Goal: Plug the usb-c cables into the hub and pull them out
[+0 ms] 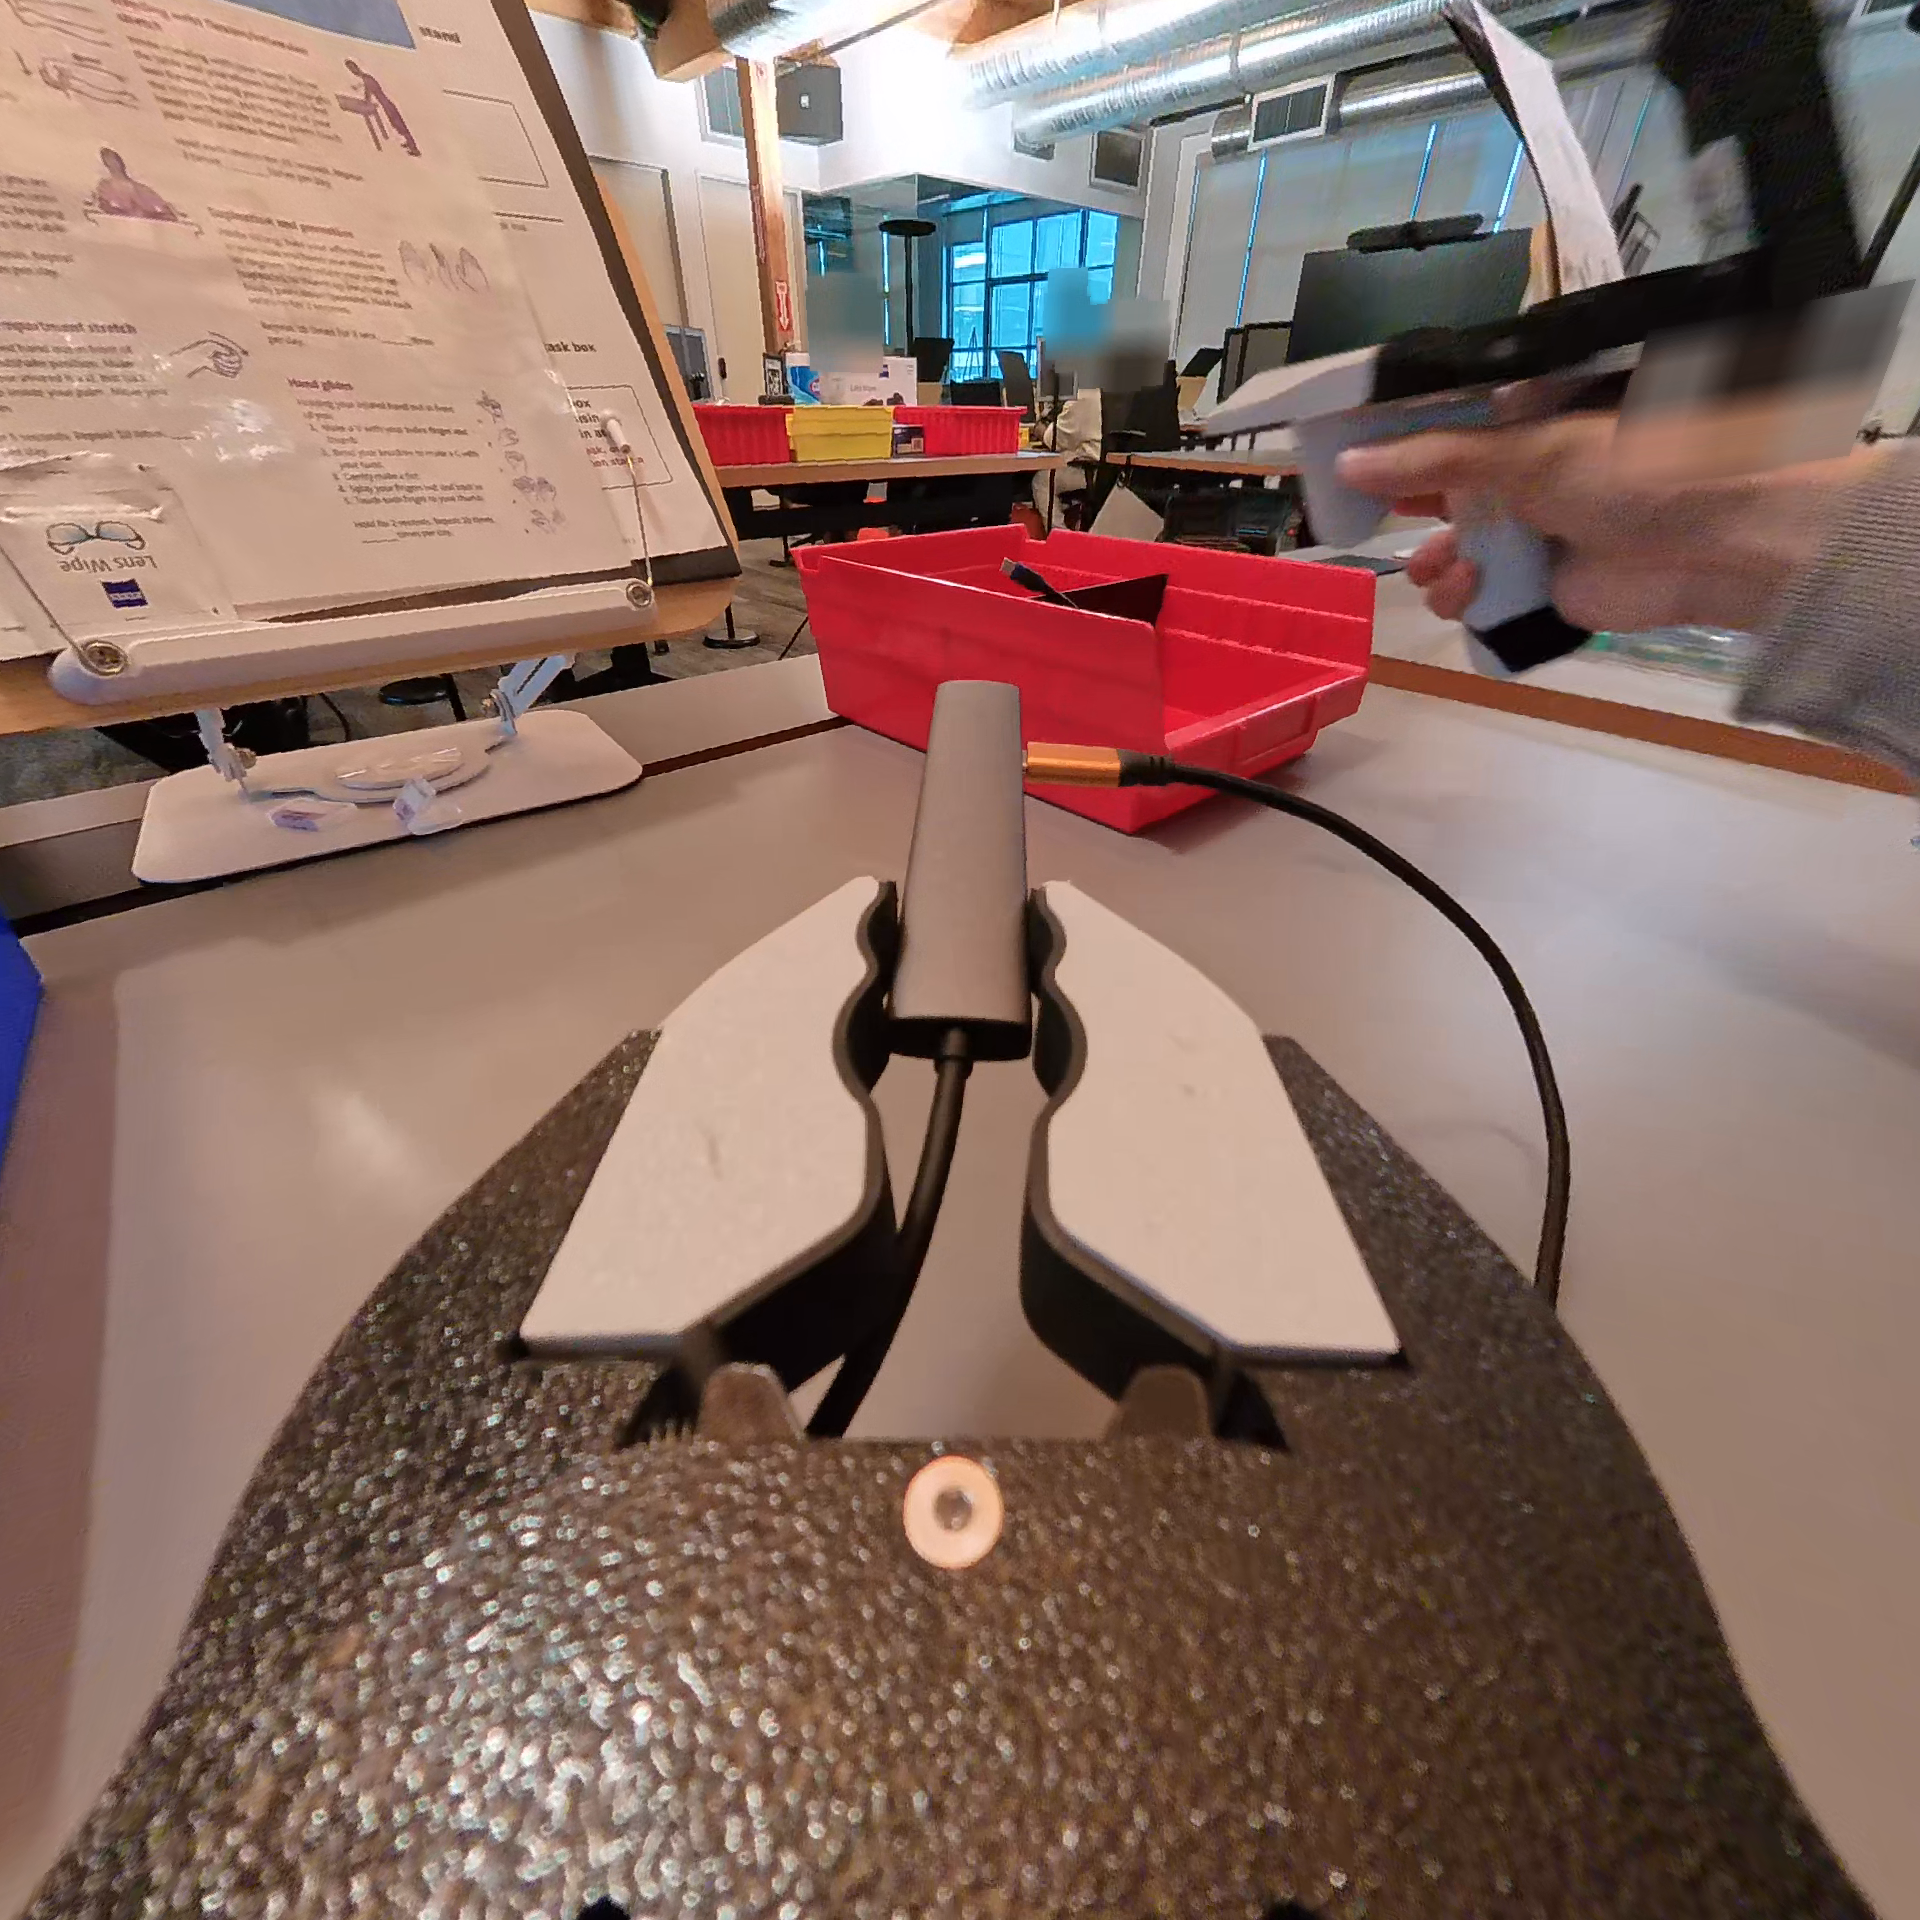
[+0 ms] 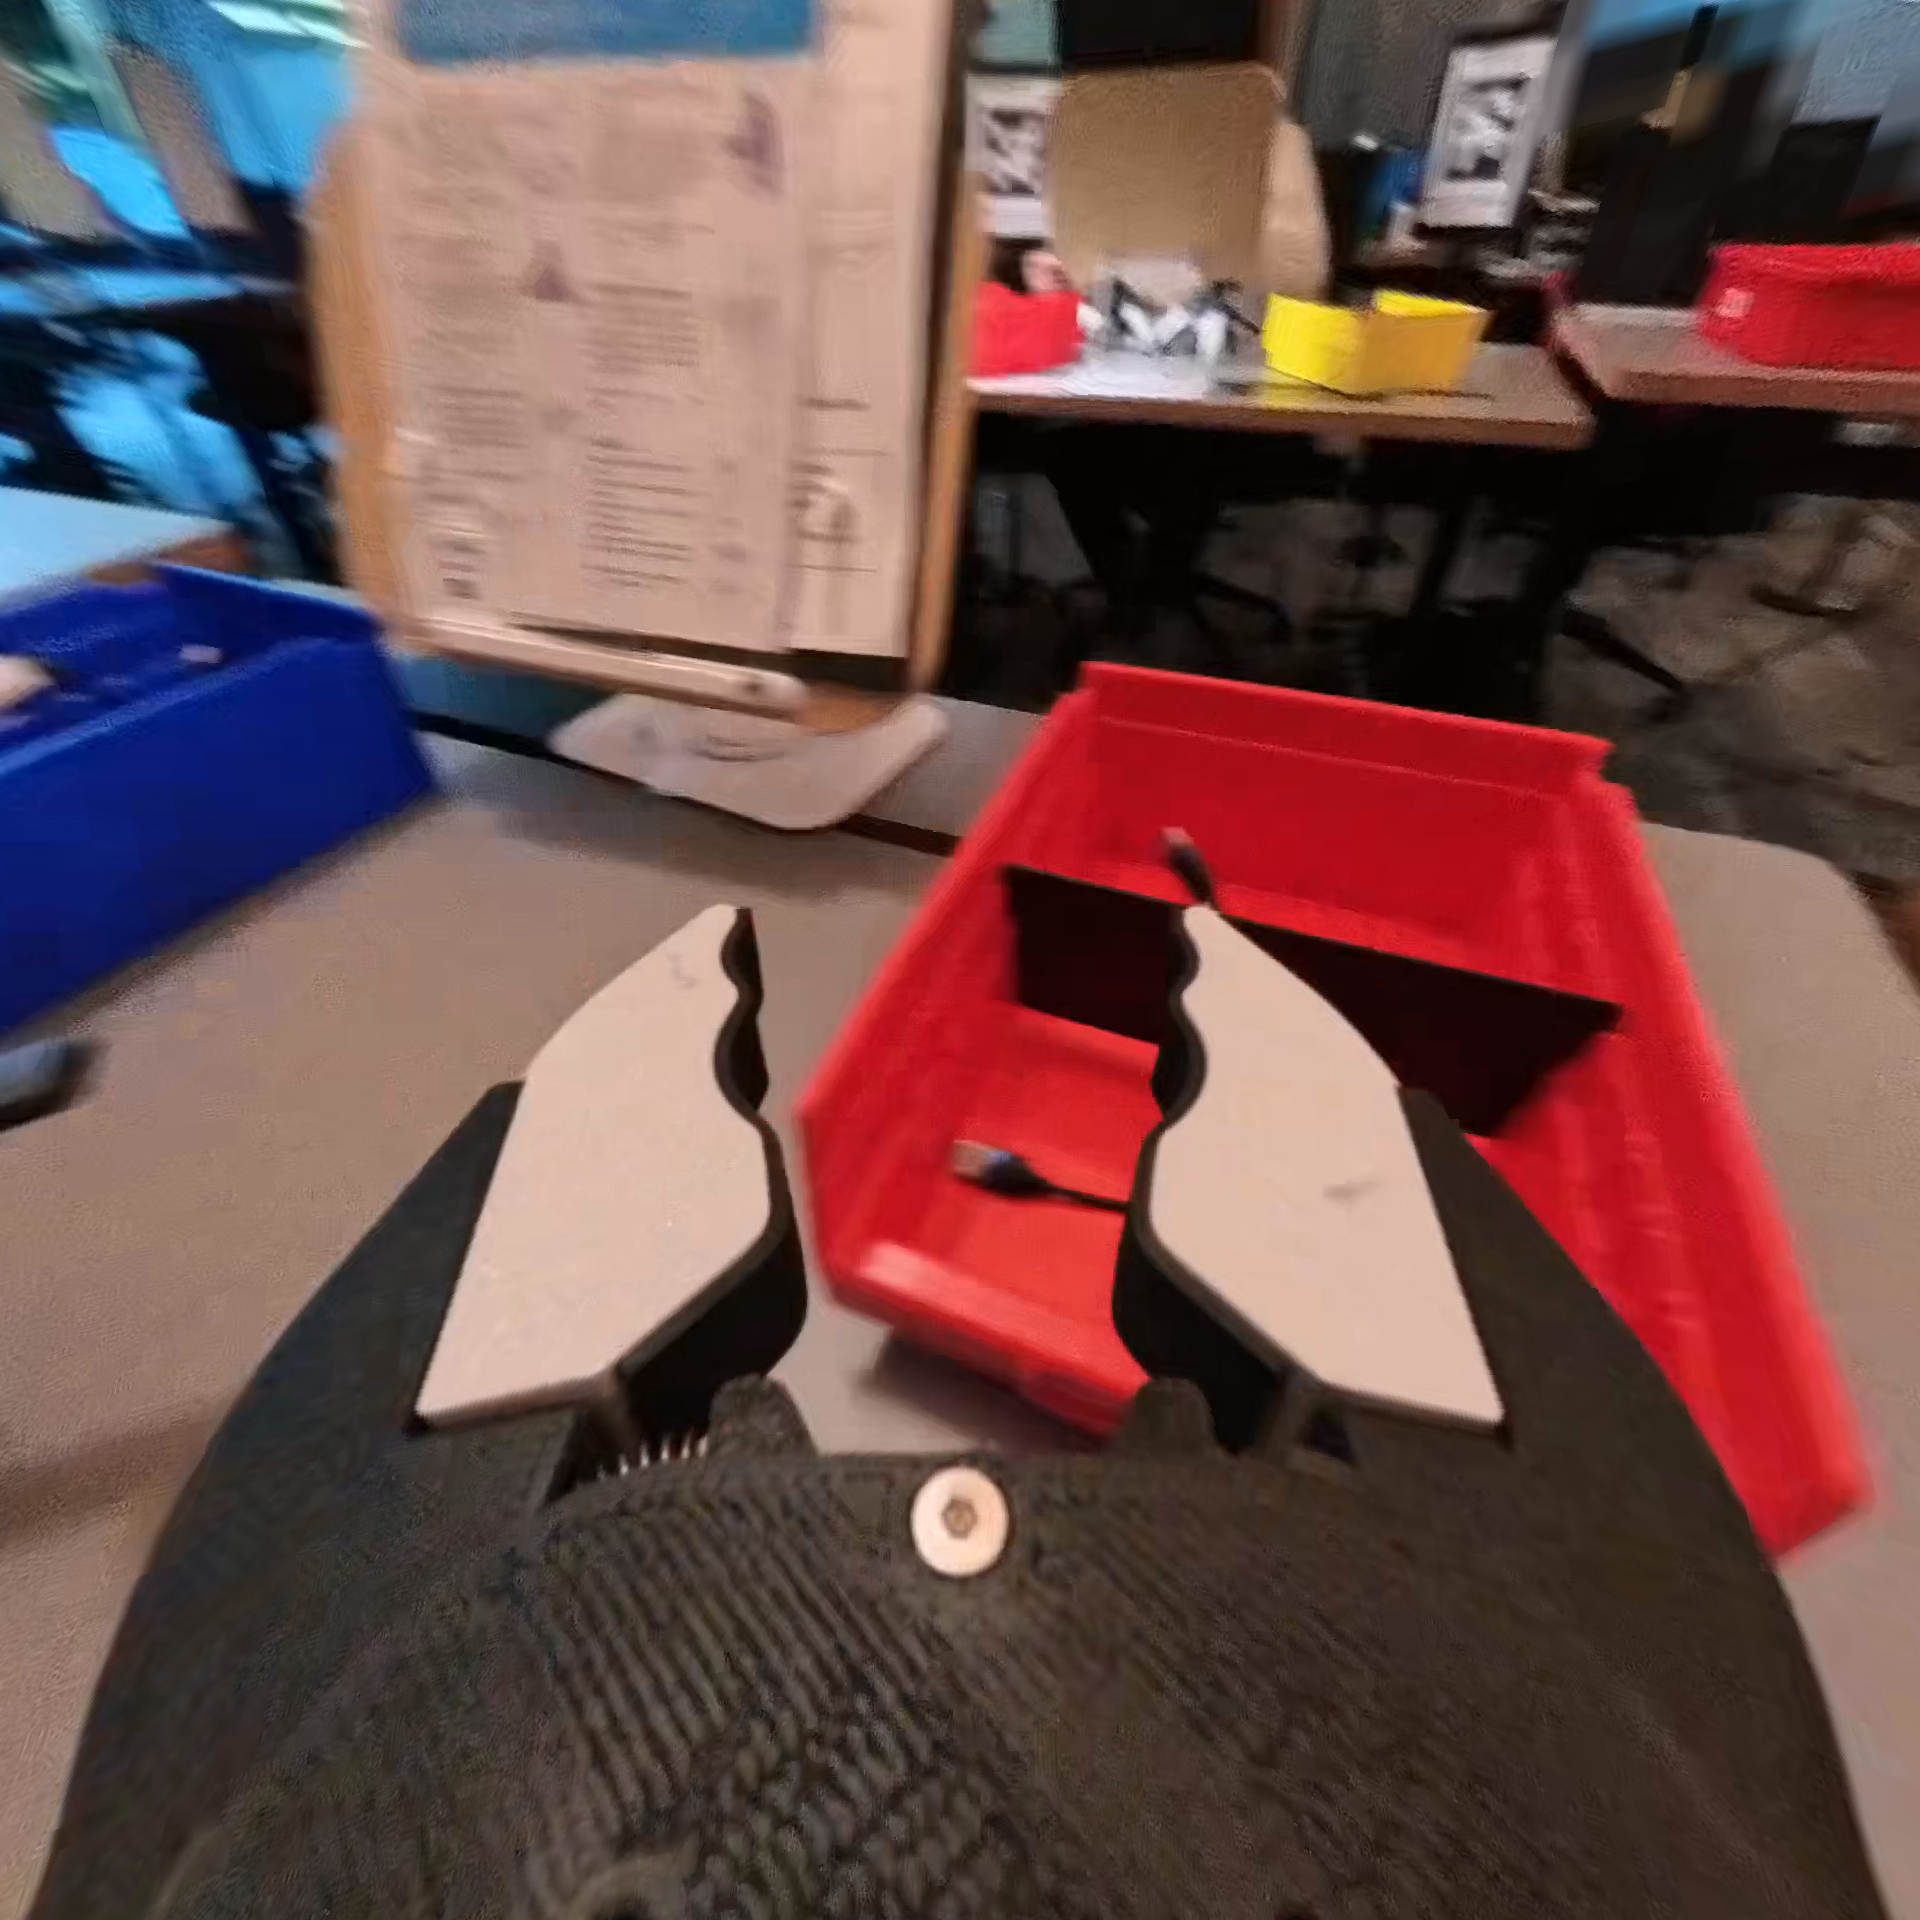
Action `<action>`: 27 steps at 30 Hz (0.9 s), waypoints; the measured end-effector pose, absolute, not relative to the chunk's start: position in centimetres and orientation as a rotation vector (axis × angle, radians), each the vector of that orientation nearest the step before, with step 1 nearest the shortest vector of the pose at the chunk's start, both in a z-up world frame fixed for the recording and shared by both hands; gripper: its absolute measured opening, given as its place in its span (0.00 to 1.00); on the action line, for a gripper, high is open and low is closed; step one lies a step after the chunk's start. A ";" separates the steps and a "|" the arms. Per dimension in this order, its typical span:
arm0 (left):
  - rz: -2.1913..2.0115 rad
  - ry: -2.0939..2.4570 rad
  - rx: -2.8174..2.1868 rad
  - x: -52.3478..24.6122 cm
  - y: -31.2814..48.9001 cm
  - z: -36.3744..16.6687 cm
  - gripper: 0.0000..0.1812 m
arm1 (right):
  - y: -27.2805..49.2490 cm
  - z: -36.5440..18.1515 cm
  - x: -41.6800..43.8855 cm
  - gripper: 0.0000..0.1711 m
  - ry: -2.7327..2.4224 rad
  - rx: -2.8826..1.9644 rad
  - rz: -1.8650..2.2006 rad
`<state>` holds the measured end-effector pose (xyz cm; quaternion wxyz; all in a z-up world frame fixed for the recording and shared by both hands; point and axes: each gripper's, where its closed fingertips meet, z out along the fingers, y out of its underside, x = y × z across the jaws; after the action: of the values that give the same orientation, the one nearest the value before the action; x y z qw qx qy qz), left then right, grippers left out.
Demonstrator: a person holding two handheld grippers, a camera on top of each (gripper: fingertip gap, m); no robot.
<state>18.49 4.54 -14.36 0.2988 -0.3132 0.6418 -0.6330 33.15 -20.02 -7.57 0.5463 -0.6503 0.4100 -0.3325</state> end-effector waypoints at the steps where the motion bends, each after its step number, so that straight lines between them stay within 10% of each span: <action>1: -1.680 1.719 -0.828 18.5 4.4 -14.5 0.12 | -17.1 -7.3 30.0 0.42 0.873 -1.539 -0.712; 27: -1.651 1.787 -0.683 17.3 2.4 -14.7 0.13 | -2.5 -13.9 18.9 0.09 0.638 -1.589 -0.716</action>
<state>17.29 2.40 -14.66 0.3026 -0.2578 0.6741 -0.6226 18.85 -2.47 -13.92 0.5994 -0.6854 0.2753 -0.3087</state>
